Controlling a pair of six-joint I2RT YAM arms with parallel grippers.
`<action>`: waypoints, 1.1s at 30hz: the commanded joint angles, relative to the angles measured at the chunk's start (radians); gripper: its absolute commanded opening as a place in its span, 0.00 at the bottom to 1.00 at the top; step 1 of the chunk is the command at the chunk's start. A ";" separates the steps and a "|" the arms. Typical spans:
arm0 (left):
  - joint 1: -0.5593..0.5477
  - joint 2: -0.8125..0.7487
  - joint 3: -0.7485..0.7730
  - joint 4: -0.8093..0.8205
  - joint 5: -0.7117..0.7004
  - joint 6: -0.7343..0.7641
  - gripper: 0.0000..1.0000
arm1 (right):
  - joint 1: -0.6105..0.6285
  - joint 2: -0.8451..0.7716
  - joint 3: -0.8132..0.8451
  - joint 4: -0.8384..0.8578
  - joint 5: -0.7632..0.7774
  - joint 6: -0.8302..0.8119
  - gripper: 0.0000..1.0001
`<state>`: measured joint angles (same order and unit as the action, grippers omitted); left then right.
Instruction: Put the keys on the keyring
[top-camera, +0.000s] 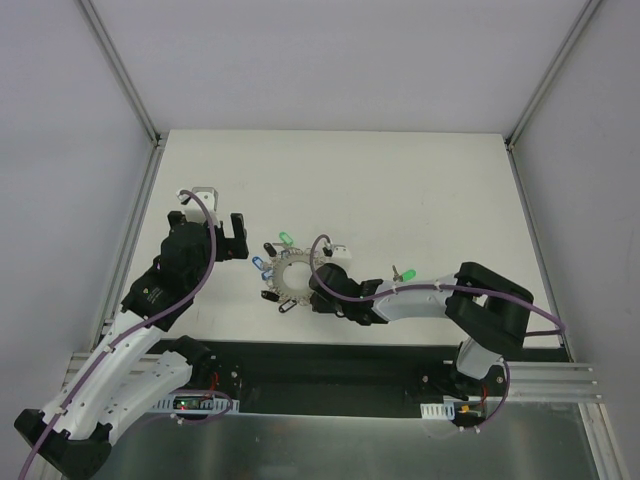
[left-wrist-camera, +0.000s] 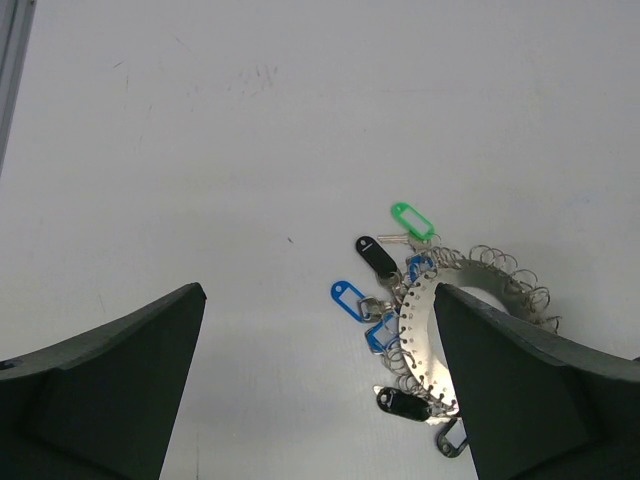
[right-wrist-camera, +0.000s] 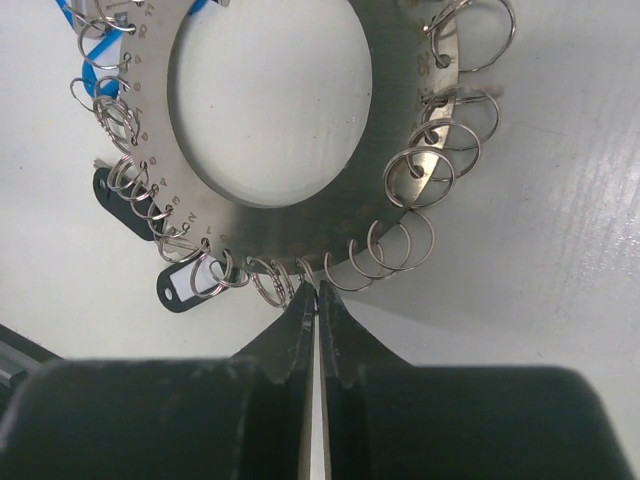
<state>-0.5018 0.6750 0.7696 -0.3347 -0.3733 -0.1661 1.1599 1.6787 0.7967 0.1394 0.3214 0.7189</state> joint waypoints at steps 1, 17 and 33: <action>0.009 0.005 -0.003 0.025 0.025 0.020 0.99 | -0.005 -0.007 0.027 0.016 -0.012 -0.062 0.01; 0.011 -0.031 -0.033 0.094 0.371 0.125 0.99 | -0.002 -0.264 0.272 -0.307 0.084 -0.961 0.01; 0.011 -0.098 -0.116 0.246 0.820 0.275 0.98 | -0.161 -0.592 0.052 0.025 -0.428 -1.098 0.01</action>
<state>-0.5018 0.5926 0.6708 -0.1791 0.3046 0.0471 1.0489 1.1656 0.8543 0.0029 0.0929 -0.3622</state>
